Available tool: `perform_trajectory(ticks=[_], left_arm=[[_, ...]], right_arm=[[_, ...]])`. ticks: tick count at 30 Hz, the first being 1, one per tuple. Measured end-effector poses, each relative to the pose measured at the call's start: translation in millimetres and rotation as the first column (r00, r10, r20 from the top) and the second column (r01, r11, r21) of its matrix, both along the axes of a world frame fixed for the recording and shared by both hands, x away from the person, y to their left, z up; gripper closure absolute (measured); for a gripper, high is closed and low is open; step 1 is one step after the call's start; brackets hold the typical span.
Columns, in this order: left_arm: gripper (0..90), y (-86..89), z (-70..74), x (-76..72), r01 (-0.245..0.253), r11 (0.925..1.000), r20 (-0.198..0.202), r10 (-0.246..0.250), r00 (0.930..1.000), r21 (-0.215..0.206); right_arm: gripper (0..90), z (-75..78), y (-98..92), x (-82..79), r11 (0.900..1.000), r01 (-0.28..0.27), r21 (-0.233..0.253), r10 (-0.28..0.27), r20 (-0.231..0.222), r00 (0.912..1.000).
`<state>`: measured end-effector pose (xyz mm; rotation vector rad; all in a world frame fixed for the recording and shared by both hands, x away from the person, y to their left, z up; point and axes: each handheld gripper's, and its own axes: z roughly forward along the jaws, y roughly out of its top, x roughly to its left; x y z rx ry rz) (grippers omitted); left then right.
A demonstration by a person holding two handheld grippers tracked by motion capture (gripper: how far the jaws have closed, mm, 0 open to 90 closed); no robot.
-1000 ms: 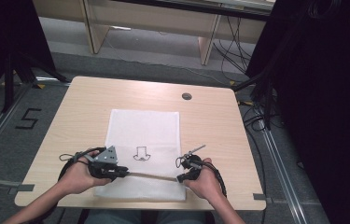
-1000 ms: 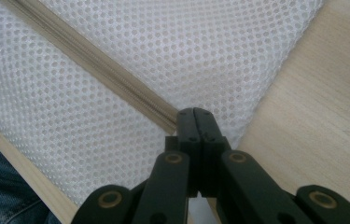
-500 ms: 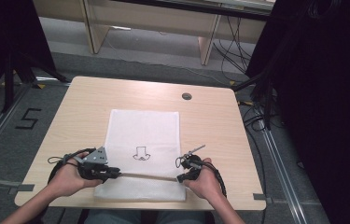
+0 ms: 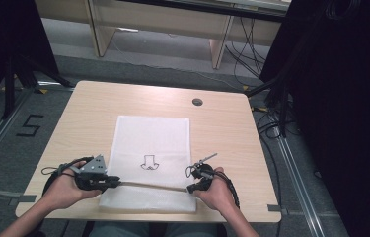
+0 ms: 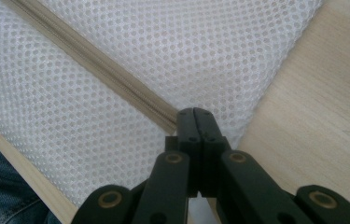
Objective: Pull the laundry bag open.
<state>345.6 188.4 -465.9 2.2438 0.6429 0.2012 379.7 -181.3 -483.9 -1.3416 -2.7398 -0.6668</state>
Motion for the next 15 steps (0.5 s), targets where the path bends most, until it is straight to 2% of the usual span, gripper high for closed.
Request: perform_trajectory(ticks=[2,6,8,9,11,12,13,15], left_arm=[[81.9,6.0,-0.8,-0.8,-0.023,0.9995,-0.005,0.023,0.9997,-0.02],[81.9,21.8,-0.1,-1.3,-0.071,0.9973,0.006,0.071,0.9975,-0.019],[81.8,28.0,-0.7,-1.7,-0.077,0.997,0.003,0.077,0.997,-0.005],[81.8,30.7,-1.0,-1.3,-0.077,0.9969,0.017,0.077,0.9969,0.014],[81.8,34.6,-3.6,-1.7,-0.104,0.9944,-0.004,0.104,0.9946,0.02],[81.8,37.2,-3.9,-0.9,-0.108,0.9928,0.005,0.108,0.9941,0.051],[81.8,39.0,-4.7,-1.1,-0.125,0.9903,0.001,0.125,0.9921,0.061],[81.8,43.6,-4.9,-0.7,-0.148,0.9876,-0.013,0.149,0.9888,0.052]], right_arm=[[90.0,0.0,0.3,-0.4,1.0,0.004,-0.001,-0.004,0.004,1.0],[90.0,0.0,0.0,0.0,1.0,0.003,0.001,-0.003,0.0,1.0],[90.0,-0.3,-0.1,0.2,1.0,0.002,0.002,-0.002,0.003,1.0],[90.0,-0.3,0.0,0.1,1.0,0.003,0.002,-0.003,0.003,1.0],[90.0,0.0,0.1,0.0,1.0,0.004,0.001,-0.004,0.0,1.0],[90.0,0.0,0.1,0.0,1.0,0.004,0.001,-0.004,0.0,1.0],[90.0,0.0,0.1,0.1,1.0,0.004,0.001,-0.004,-0.001,1.0],[90.0,-0.4,0.0,0.4,1.0,0.006,0.0,-0.006,-0.002,1.0]])
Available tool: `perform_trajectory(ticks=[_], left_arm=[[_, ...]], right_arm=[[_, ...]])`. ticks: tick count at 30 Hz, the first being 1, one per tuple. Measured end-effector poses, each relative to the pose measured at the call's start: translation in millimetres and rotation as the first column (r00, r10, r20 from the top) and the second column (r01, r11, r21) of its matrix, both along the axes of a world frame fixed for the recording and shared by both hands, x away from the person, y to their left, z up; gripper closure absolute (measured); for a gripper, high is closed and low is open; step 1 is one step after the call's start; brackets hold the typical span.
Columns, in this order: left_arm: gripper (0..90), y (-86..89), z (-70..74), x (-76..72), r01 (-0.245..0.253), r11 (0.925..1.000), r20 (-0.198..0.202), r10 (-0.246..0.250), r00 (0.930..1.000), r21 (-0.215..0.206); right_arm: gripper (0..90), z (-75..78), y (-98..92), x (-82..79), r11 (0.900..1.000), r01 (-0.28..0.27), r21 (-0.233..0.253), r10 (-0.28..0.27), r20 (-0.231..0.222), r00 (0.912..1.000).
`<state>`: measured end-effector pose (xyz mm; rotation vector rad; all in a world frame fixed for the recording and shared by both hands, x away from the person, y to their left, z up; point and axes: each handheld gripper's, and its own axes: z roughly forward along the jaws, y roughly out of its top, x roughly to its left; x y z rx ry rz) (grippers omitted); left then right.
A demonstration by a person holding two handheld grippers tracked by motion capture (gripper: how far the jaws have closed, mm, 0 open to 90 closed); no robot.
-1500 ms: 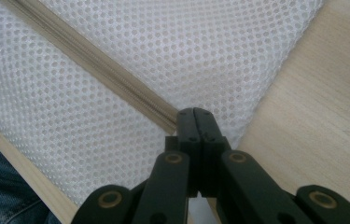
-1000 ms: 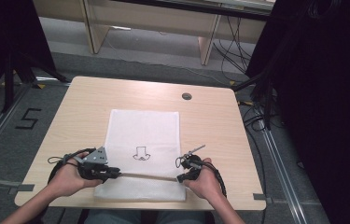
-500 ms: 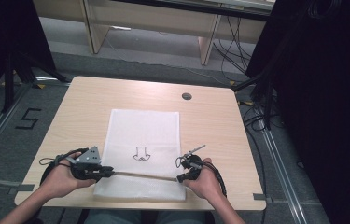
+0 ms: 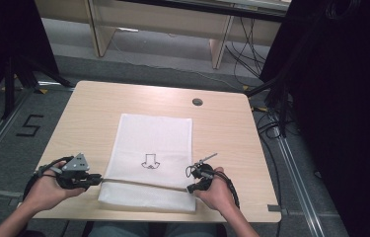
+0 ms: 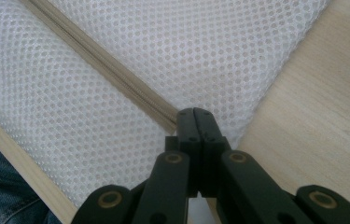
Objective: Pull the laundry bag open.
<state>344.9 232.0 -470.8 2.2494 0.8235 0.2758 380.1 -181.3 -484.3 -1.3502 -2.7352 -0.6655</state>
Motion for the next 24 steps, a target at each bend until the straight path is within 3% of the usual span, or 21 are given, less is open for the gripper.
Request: perform_trajectory(ticks=[3,4,7,11,12,17,18,21,23,24], left_arm=[[81.8,0.1,-2.1,-1.8,-0.008,1.0,-0.025,0.008,0.9996,-0.002],[81.8,0.1,-2.8,-1.2,-0.002,0.9997,-0.018,0.002,0.9998,0.024],[81.8,-2.8,-6.3,-3.3,-0.002,0.9988,-0.053,0.004,0.9986,0.05],[81.7,-3.4,-8.0,-3.1,-0.002,0.9979,-0.051,0.006,0.9987,0.065],[81.8,-3.2,-7.2,-2.5,0.01,0.9957,-0.038,-0.006,0.9993,0.092],[81.6,-4.7,-11.9,-2.8,0.015,0.9955,-0.066,-0.009,0.9978,0.093],[81.6,-4.7,-12.3,-2.5,0.027,0.9936,-0.053,-0.021,0.9984,0.11],[81.4,-3.6,-13.0,-1.8,0.032,0.9947,-0.057,-0.026,0.998,0.098],[81.2,-3.7,-15.8,-1.4,0.024,0.9964,-0.083,-0.017,0.9964,0.082],[81.1,-3.6,-15.1,-2.1,0.039,0.9943,-0.071,-0.032,0.997,0.099]], right_arm=[[90.0,0.0,-0.2,0.0,1.0,0.0,0.001,0.0,0.001,1.0],[90.0,0.0,-0.2,0.0,1.0,0.0,0.002,0.0,0.001,1.0],[90.0,1.0,1.1,-2.1,1.0,0.024,0.006,-0.024,-0.016,0.9996],[90.0,0.4,0.0,-1.0,1.0,0.011,0.002,-0.011,-0.004,0.9999],[90.0,0.1,0.0,-0.8,1.0,0.006,0.004,-0.006,0.001,1.0],[90.0,0.4,-0.5,-1.4,1.0,0.015,0.01,-0.015,-0.003,0.9999],[90.0,0.2,-1.3,-1.0,1.0,0.019,0.012,-0.019,-0.009,0.9998],[90.0,-0.9,-4.2,0.8,0.999,0.018,0.035,-0.017,-0.012,0.9998],[90.0,-1.6,-4.7,0.7,0.999,0.025,0.044,-0.024,-0.006,0.9997],[90.0,-1.9,-4.7,0.4,0.998,0.029,0.05,-0.029,-0.012,0.9995]])
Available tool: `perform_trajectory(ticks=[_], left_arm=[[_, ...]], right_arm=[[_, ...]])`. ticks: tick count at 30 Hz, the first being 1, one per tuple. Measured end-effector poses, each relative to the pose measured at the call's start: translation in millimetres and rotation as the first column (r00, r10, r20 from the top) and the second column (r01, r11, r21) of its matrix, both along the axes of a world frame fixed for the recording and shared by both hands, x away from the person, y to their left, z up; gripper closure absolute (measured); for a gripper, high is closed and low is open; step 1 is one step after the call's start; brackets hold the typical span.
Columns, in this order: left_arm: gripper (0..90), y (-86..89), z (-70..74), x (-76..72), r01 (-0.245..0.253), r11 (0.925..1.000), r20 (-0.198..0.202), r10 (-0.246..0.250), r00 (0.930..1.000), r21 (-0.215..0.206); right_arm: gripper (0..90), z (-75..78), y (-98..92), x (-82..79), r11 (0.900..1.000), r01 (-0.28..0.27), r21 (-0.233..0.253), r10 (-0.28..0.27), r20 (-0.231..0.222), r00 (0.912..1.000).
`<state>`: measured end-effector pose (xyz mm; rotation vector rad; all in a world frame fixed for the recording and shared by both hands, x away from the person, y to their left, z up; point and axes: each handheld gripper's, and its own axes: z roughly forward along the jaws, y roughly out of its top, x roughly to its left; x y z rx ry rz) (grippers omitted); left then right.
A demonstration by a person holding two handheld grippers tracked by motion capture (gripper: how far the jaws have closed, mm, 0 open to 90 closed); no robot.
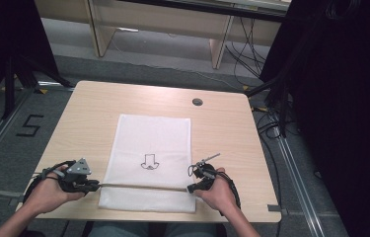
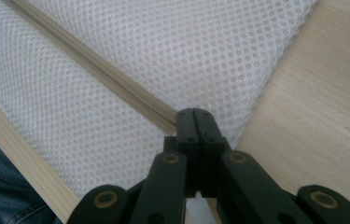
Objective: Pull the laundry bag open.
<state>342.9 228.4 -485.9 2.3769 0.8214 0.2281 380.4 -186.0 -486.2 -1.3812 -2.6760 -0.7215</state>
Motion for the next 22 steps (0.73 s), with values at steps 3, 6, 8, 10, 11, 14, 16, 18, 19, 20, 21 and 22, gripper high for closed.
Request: perform_trajectory(ticks=[3,6,8,10,11,14,16,18,19,20,21,22], left_arm=[[79.4,-0.8,-1.3,0.0,-0.008,0.9999,0.0,0.008,1.0,-0.013],[74.2,0.0,2.4,-0.3,-0.027,0.9969,0.012,0.028,0.9995,-0.073],[71.4,0.0,4.4,0.1,-0.028,0.99,0.015,0.03,0.9994,-0.138],[68.0,-2.6,4.1,0.6,-0.027,0.9807,0.015,0.03,0.9994,-0.194],[65.6,-4.9,3.7,1.6,-0.021,0.9784,0.024,0.027,0.9993,-0.206],[56.4,-16.1,2.1,4.8,-0.028,0.9696,0.05,0.041,0.9979,-0.243],[49.2,-24.3,2.1,7.2,-0.031,0.9635,0.071,0.052,0.9961,-0.266],[44.0,-29.8,1.9,9.6,-0.021,0.9563,0.09,0.05,0.9947,-0.292],[41.9,-30.7,2.1,10.2,-0.014,0.9536,0.082,0.041,0.9958,-0.301],[40.4,-29.7,2.1,11.8,0.009,0.954,0.1,0.022,0.9948,-0.3],[39.0,-29.7,1.3,11.3,-0.019,0.9489,0.086,0.049,0.9951,-0.315],[38.1,-28.0,1.2,12.0,-0.02,0.9442,0.083,0.05,0.9953,-0.329]], right_arm=[[89.5,0.7,0.4,-1.1,1.0,0.002,-0.009,-0.003,-0.003,1.0],[87.7,1.4,2.1,-2.0,1.0,-0.002,-0.013,0.002,0.018,0.9998],[85.9,2.7,1.6,-1.6,1.0,-0.011,-0.017,0.011,-0.003,0.9999],[84.4,4.7,1.6,-2.1,1.0,-0.01,-0.012,0.01,-0.005,0.9999],[84.2,5.3,1.4,-2.0,1.0,-0.015,-0.01,0.015,0.022,0.9997],[83.6,10.6,1.0,-3.0,1.0,0.02,-0.004,-0.019,0.066,0.9976],[82.4,14.4,1.0,-3.4,0.999,0.046,-0.006,-0.045,0.07,0.9965],[81.0,15.5,-0.9,-1.8,1.0,0.026,0.005,-0.026,0.115,0.993],[80.2,15.9,-1.3,-1.7,0.999,0.032,0.009,-0.032,0.111,0.9933],[79.0,17.2,-1.5,-2.8,0.999,0.051,0.001,-0.05,0.104,0.9933],[77.7,16.1,-2.6,-1.6,0.999,0.035,0.012,-0.036,0.116,0.9926],[76.1,15.3,-3.5,-0.9,0.999,0.033,0.013,-0.034,0.135,0.9903]])
